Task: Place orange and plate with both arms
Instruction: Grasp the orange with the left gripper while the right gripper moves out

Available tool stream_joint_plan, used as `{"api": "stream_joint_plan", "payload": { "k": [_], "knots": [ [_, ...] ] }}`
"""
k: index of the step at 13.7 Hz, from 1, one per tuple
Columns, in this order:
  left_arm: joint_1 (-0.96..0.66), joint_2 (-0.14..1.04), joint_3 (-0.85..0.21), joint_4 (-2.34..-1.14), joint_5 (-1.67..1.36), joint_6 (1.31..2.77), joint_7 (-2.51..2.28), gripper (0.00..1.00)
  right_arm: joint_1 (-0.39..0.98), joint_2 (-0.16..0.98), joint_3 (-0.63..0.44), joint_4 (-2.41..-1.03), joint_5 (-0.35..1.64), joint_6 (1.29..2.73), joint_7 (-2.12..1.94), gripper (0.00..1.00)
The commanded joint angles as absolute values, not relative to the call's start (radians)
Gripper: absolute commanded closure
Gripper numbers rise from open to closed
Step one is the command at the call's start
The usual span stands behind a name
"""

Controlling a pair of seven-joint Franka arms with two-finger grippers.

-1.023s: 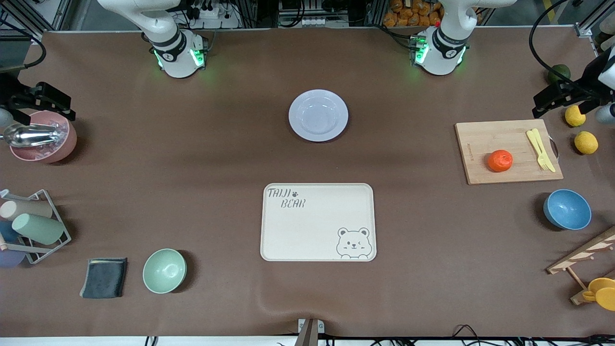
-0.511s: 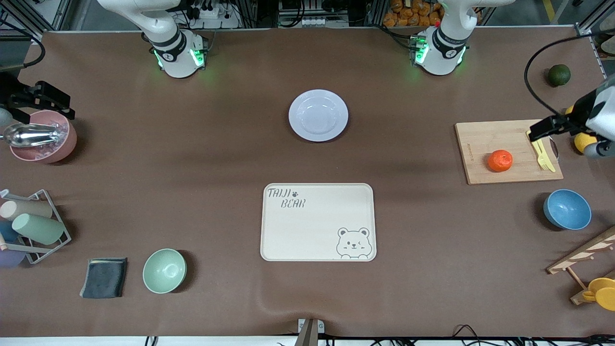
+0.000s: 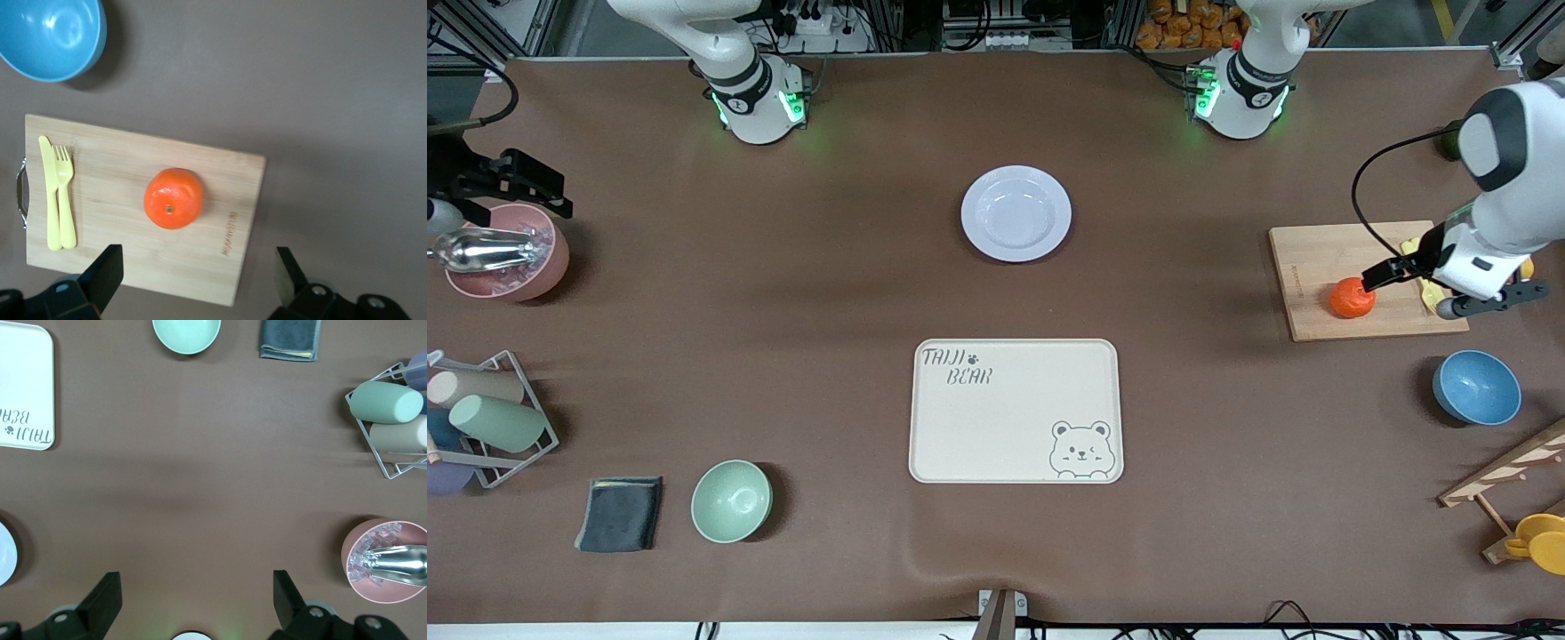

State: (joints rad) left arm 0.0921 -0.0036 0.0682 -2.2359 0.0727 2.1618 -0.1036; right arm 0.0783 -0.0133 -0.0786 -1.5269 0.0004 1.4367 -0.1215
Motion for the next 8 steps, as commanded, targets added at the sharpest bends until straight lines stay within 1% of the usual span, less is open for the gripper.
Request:
{"api": "stream_joint_plan", "payload": {
  "k": [1, 4, 6, 8],
  "knots": [
    [0.139, 0.035, 0.058, -2.286, 0.120, 2.238, -0.101, 0.00, 0.113, 0.011, -0.071, -1.511, -0.002, 1.427, -0.114, 0.00],
    [0.153, 0.101, 0.058, -2.287, 0.156, 2.279, -0.101, 0.00, 0.188, 0.049, -0.069, -1.514, 0.023, 1.430, -0.114, 0.00],
    [0.178, 0.133, 0.057, -2.289, 0.158, 2.322, -0.101, 0.00, 0.235, 0.106, -0.069, -1.508, 0.029, 1.446, -0.114, 0.00],
    [0.183, 0.150, 0.055, -2.287, 0.160, 2.330, -0.101, 0.00, 0.273, 0.138, -0.069, -1.508, 0.029, 1.492, -0.115, 0.00]
  ]
}}
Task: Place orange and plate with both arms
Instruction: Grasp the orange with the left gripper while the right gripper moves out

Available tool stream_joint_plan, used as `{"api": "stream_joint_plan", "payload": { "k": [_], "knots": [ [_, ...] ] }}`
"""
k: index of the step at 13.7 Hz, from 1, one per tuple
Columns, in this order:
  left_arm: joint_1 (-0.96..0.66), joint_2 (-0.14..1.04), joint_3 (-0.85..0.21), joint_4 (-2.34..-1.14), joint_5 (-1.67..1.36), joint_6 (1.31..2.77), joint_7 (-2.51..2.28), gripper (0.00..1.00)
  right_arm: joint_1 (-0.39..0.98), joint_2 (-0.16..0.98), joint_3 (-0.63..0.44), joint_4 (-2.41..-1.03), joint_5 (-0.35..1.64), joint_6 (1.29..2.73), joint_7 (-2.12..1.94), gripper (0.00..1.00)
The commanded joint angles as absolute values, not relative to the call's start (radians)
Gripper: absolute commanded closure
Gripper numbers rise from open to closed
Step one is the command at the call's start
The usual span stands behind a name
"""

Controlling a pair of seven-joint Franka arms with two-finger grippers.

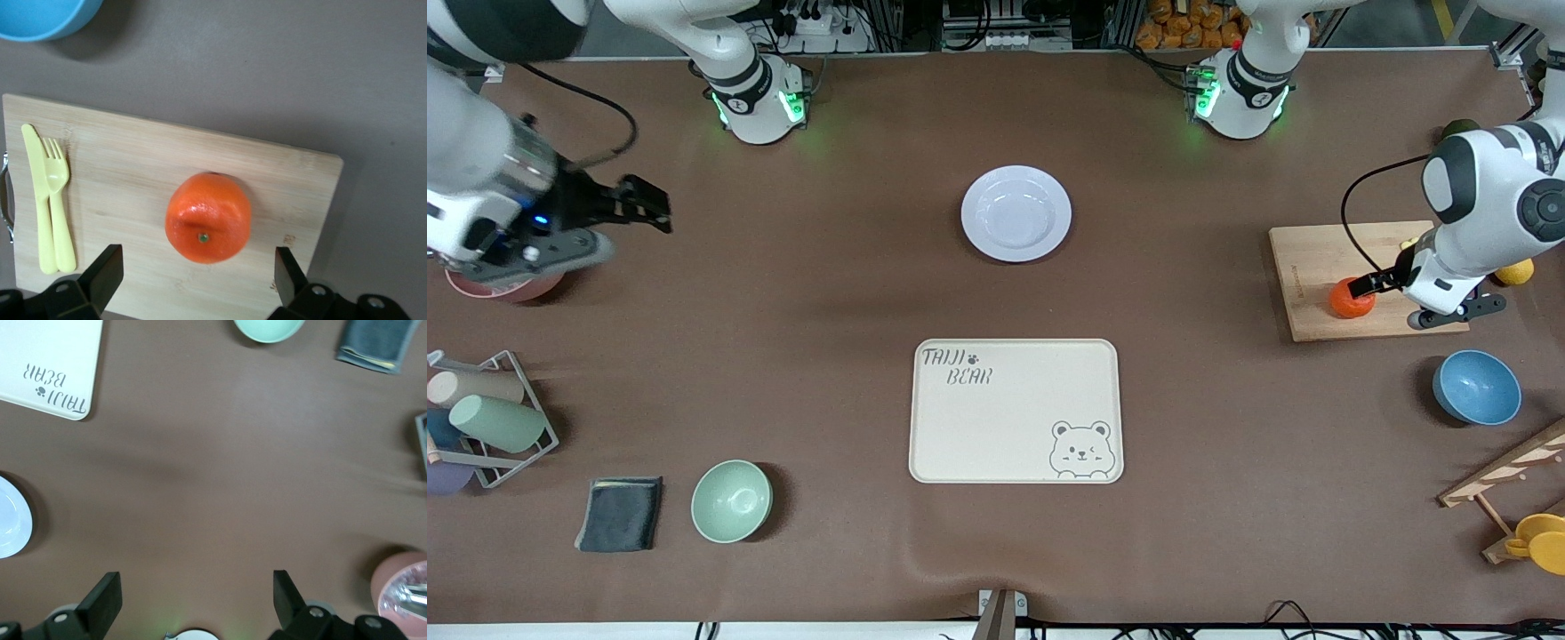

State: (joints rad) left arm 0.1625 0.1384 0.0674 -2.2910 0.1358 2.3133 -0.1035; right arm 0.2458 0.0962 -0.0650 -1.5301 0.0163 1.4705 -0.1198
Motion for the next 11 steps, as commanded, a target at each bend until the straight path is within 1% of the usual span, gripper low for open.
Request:
{"api": "stream_joint_plan", "payload": {
  "k": [1, 3, 5, 7, 11],
  "knots": [
    [0.183, 0.161, 0.055, -2.287, 0.158, 2.332, -0.101, 0.00, 0.291, 0.155, -0.069, -1.508, 0.029, 1.499, -0.115, 0.00],
    [0.184, 0.187, 0.055, -2.287, 0.158, 2.365, -0.101, 0.00, 0.325, 0.179, -0.068, -1.506, 0.037, 1.499, -0.114, 0.00],
    [0.186, 0.193, 0.055, -2.289, 0.158, 2.375, -0.101, 0.00, 0.327, 0.179, -0.069, -1.509, 0.077, 1.487, -0.117, 0.00],
    [0.192, 0.227, 0.054, -2.289, 0.150, 2.399, -0.101, 0.00, 0.328, 0.183, -0.069, -1.529, 0.086, 1.486, -0.115, 0.00],
    [0.199, 0.265, 0.054, -2.292, 0.150, 2.439, -0.101, 0.00, 0.327, 0.192, -0.069, -1.557, 0.143, 1.511, -0.115, 0.00]
  ]
}}
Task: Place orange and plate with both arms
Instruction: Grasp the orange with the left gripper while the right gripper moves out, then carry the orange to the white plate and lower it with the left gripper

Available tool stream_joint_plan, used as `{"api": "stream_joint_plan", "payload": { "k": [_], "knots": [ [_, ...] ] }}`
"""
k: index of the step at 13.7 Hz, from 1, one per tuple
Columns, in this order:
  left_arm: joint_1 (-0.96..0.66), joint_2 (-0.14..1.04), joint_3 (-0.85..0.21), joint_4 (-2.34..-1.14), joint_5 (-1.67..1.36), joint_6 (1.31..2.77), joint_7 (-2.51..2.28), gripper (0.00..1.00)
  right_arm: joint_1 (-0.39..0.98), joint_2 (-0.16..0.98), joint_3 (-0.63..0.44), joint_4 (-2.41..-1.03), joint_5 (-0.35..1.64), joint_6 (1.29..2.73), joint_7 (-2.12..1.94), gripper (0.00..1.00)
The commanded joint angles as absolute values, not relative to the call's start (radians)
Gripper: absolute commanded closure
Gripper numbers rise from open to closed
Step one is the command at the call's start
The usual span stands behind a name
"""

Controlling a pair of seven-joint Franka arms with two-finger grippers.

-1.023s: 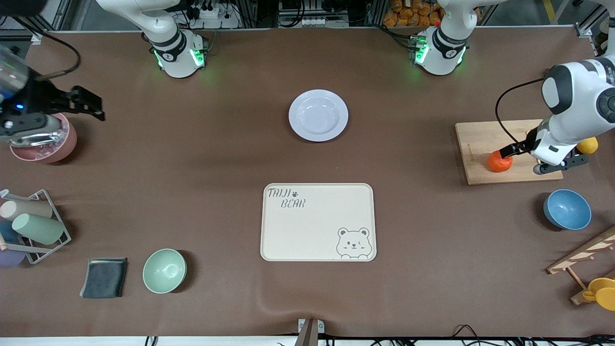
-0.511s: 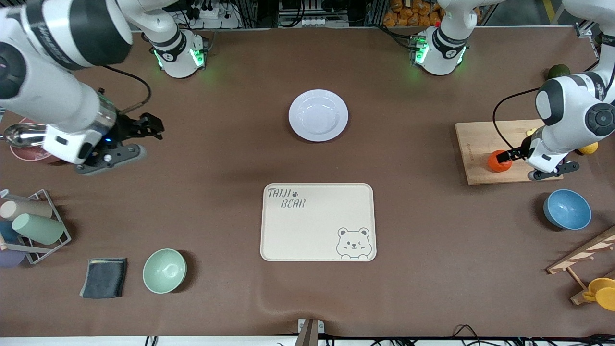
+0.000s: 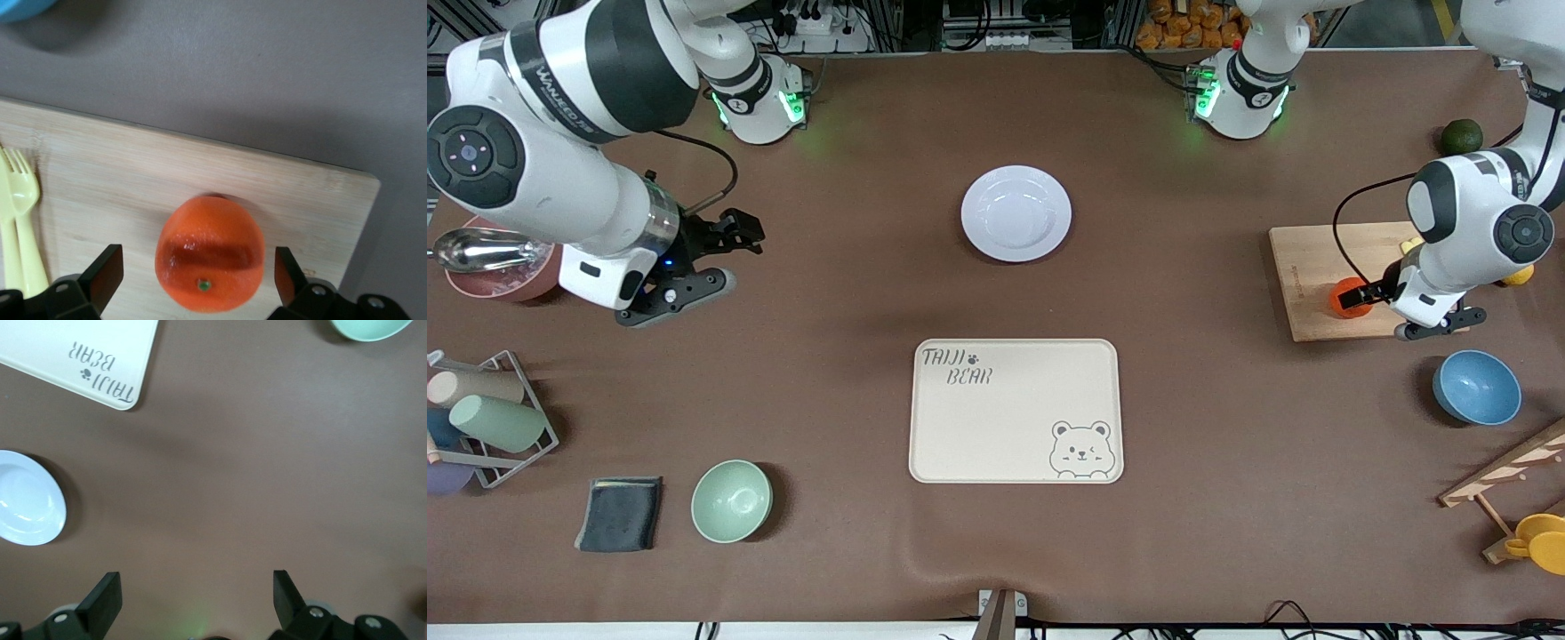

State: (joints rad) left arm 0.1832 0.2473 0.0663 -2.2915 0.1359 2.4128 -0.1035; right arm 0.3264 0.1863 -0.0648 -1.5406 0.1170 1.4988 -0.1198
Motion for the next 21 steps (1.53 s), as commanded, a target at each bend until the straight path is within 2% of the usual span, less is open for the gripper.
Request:
{"api": "stream_joint_plan", "payload": {
  "k": [1, 7, 8, 10, 12, 13, 15, 18, 21],
  "knots": [
    [0.199, 0.276, 0.054, -2.290, 0.150, 2.448, -0.100, 0.00, 0.325, 0.196, -0.069, -1.559, 0.144, 1.526, -0.114, 0.00],
    [0.202, 0.307, 0.052, -2.290, 0.146, 2.451, -0.100, 0.00, 0.247, 0.196, -0.072, -1.583, 0.259, 1.542, -0.114, 0.00],
    [0.201, 0.305, 0.052, -2.290, 0.146, 2.451, -0.100, 0.03, 0.238, 0.192, -0.072, -1.583, 0.259, 1.539, -0.115, 0.00],
    [0.201, 0.310, 0.052, -2.290, 0.146, 2.451, -0.101, 0.31, 0.226, 0.190, -0.074, -1.580, 0.259, 1.545, -0.115, 0.00],
    [0.202, 0.310, 0.052, -2.289, 0.146, 2.451, -0.101, 0.50, 0.212, 0.199, -0.074, -1.585, 0.259, 1.566, -0.115, 0.00],
    [0.199, 0.307, 0.052, -2.286, 0.146, 2.448, -0.098, 0.65, 0.203, 0.207, -0.074, -1.586, 0.258, 1.566, -0.115, 0.00],
    [0.193, 0.288, 0.049, -2.276, 0.146, 2.438, -0.059, 0.79, 0.173, 0.225, -0.074, -1.585, 0.259, 1.566, -0.115, 0.00],
    [0.195, 0.217, 0.014, -2.273, 0.146, 2.422, -0.052, 0.78, 0.098, 0.213, -0.074, -1.582, 0.259, 1.525, -0.115, 0.00],
    [0.192, 0.154, -0.070, -2.238, 0.144, 2.323, -0.070, 0.78, 0.051, 0.215, -0.074, -1.585, 0.259, 1.503, -0.115, 0.00]
  ]
}}
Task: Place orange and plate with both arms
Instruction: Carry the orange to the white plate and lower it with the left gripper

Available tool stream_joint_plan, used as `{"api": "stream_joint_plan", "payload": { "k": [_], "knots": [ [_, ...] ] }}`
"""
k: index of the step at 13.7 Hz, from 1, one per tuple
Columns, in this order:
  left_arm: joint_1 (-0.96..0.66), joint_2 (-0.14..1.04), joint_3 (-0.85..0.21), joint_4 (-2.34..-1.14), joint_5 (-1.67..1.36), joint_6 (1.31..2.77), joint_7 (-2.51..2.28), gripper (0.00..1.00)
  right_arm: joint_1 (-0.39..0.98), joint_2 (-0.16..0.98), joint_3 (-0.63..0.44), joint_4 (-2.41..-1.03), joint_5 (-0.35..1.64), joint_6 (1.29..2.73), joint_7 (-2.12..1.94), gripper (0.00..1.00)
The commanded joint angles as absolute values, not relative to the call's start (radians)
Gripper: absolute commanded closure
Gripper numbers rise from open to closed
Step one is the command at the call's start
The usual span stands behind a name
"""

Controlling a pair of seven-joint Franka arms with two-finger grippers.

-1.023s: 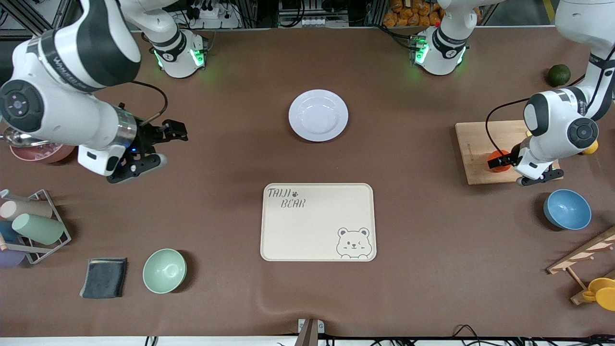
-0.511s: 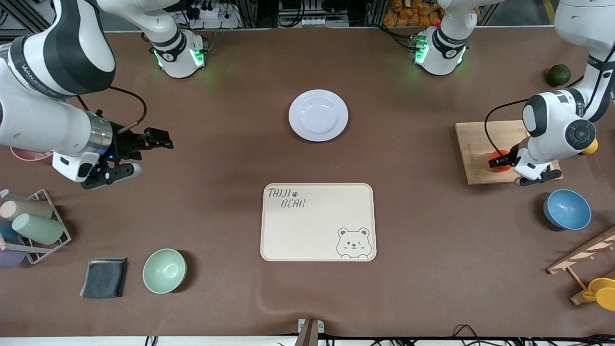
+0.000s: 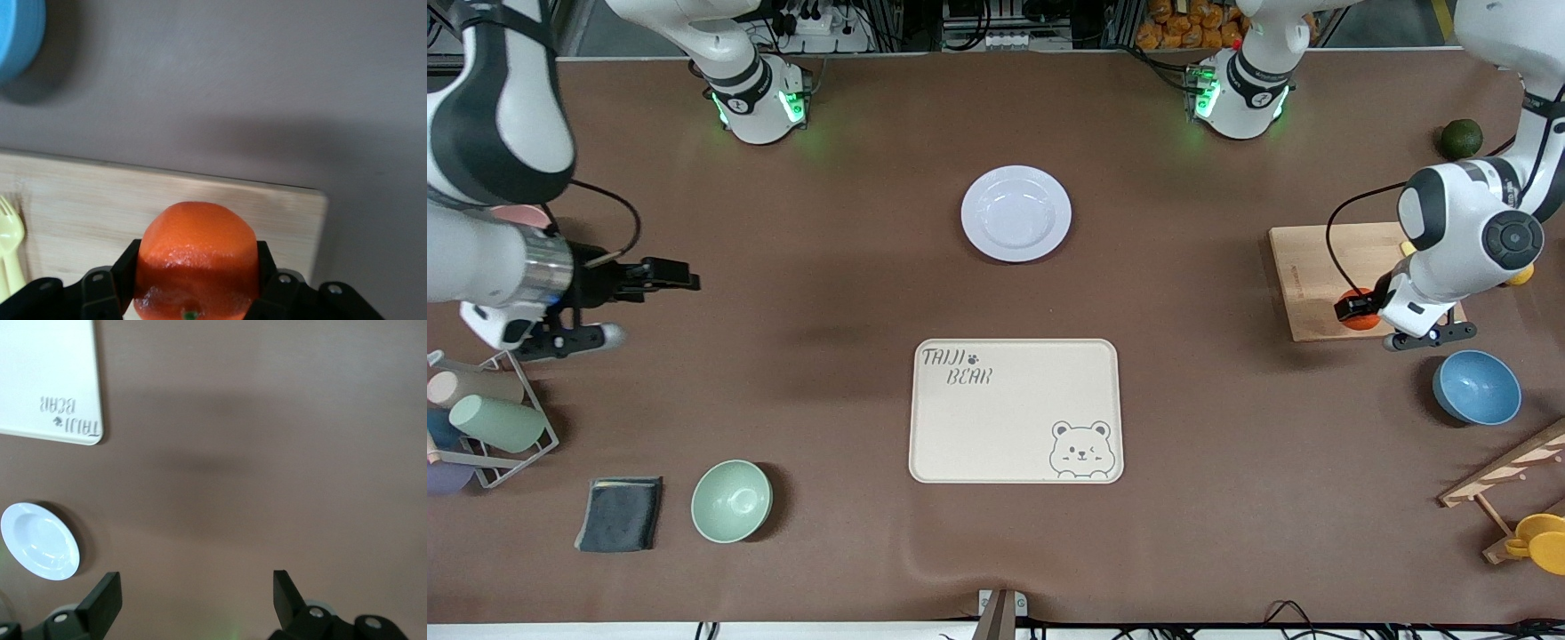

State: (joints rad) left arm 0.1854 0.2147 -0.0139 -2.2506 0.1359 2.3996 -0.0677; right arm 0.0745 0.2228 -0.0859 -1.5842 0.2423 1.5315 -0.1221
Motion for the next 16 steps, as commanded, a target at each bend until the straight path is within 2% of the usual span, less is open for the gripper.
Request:
{"api": "stream_joint_plan", "payload": {
  "k": [1, 4, 11, 13, 16],
  "knots": [
    [0.192, 0.152, -0.116, -2.206, 0.143, 2.268, -0.083, 0.78, 0.051, 0.216, -0.074, -1.585, 0.259, 1.502, -0.115, 0.00],
    [0.187, 0.163, -0.265, -2.125, 0.135, 2.171, -0.191, 0.78, 0.070, 0.222, -0.071, -1.585, 0.259, 1.514, -0.115, 0.00],
    [0.170, 0.205, -0.609, -2.125, 0.029, 2.137, -0.651, 0.78, 0.040, 0.187, -0.071, -1.709, 0.302, 1.534, -0.129, 0.00],
    [0.108, 0.215, -0.659, -2.123, 0.029, 2.137, -0.835, 0.78, -0.014, 0.167, -0.071, -1.775, 0.371, 1.537, -0.153, 0.00],
    [-0.056, 0.241, -0.663, -2.122, 0.028, 2.140, -1.081, 0.78, -0.051, 0.166, -0.071, -1.842, 0.396, 1.555, -0.253, 0.00]
  ]
}}
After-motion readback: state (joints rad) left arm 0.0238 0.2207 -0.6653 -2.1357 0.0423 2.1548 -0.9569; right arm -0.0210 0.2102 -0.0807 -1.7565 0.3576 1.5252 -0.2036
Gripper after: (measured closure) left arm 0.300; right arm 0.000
